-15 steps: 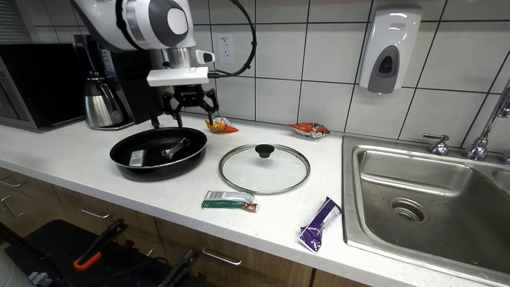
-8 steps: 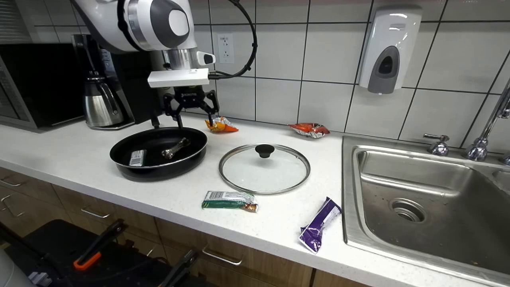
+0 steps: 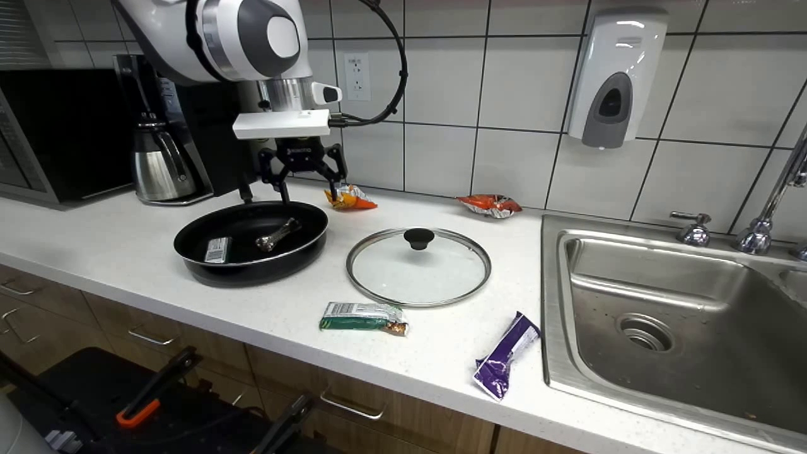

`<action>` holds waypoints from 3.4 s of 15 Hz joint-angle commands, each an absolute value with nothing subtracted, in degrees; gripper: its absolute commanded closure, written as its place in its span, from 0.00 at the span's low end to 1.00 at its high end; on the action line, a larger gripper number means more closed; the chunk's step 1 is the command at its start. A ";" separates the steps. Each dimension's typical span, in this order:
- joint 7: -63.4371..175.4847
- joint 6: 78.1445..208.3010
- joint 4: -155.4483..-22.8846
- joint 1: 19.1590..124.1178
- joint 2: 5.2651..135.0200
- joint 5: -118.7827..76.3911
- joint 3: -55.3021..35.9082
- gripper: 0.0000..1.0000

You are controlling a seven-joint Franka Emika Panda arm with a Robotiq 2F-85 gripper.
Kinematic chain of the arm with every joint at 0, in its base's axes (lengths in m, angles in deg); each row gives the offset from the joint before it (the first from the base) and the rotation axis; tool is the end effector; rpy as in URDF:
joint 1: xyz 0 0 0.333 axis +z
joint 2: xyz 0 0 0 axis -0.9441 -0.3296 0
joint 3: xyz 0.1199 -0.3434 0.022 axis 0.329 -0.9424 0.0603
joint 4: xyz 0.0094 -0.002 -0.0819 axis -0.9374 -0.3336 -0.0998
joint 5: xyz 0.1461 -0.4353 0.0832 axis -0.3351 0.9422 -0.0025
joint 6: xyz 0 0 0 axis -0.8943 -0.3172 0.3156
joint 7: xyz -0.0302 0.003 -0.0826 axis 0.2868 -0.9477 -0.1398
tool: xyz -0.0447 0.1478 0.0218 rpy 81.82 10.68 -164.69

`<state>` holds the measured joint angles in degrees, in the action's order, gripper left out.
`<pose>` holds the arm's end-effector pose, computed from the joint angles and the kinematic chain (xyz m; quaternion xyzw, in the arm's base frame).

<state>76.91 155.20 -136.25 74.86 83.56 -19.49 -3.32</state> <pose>0.5412 0.0611 0.2288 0.9724 0.2297 0.0330 0.0252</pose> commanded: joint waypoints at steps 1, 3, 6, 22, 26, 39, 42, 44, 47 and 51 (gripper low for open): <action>66.65 155.30 -139.69 74.06 86.99 -18.75 -3.89 0.00; 61.42 155.22 -141.88 73.68 88.67 -18.77 -4.50 0.00; 53.50 154.44 -145.22 72.72 91.64 -17.95 -5.56 0.00; 26.17 153.56 -155.93 57.09 99.49 -19.06 -10.03 0.00; 25.53 154.92 -155.93 56.70 98.42 -19.08 -10.27 0.00; 25.32 155.95 -155.94 57.45 95.68 -19.45 -10.23 0.00; 25.19 157.02 -155.93 57.64 93.95 -19.09 -10.39 0.00; 24.96 157.56 -155.96 57.92 92.38 -18.59 -10.32 0.00; 23.84 158.55 -155.96 58.56 90.31 -17.62 -10.30 0.00; 21.05 160.49 -155.95 59.42 87.34 -15.04 -10.76 0.00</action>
<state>25.08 158.23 -155.99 58.73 89.46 -18.49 -10.49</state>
